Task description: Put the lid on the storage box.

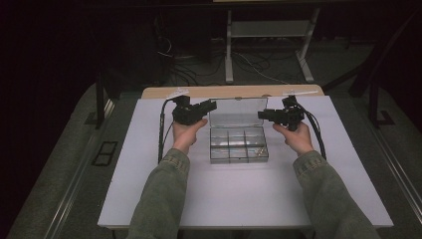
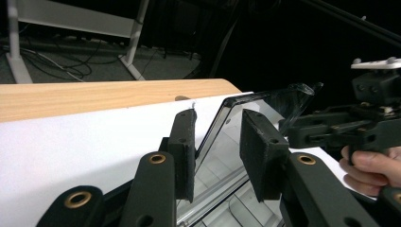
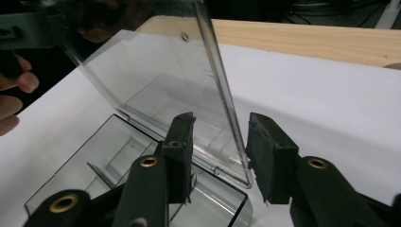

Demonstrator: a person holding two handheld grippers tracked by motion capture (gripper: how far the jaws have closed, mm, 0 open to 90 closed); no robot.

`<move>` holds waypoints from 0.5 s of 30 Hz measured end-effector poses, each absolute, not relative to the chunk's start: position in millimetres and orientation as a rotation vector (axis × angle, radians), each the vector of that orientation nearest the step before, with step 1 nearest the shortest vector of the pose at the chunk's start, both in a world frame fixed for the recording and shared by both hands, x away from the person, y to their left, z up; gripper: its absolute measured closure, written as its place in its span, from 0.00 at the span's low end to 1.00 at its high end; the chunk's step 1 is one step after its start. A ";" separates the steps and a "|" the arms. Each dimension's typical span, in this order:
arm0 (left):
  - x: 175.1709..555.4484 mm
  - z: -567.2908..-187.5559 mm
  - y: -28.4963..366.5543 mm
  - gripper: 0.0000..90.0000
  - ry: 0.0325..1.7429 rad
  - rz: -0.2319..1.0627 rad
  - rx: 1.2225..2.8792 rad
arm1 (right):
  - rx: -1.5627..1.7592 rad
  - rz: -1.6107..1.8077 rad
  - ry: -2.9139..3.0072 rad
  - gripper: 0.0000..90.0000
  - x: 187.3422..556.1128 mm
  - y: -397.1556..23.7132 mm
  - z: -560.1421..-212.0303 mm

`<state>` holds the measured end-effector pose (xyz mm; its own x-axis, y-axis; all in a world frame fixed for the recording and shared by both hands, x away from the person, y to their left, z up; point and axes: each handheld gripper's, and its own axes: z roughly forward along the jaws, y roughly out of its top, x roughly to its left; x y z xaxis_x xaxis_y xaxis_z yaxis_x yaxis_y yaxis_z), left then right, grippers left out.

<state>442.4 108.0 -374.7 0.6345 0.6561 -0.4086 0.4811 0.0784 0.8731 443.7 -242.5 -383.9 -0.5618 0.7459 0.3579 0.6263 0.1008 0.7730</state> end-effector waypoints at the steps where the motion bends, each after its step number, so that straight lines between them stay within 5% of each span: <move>1: 442.4 -374.6 107.6 0.72 0.978 0.170 1.563 | 1.395 1.463 2.243 0.63 442.3 -243.2 -381.9; 15: 437.8 -372.8 107.4 0.71 0.964 0.174 1.585 | 1.268 1.501 2.200 0.56 425.0 -252.3 -340.6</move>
<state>437.8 107.4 -372.8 0.6441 0.6563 -0.3929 0.4771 0.0568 0.8770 425.0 -252.3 -340.6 -0.6156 0.7323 0.2912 0.5382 0.1207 0.8341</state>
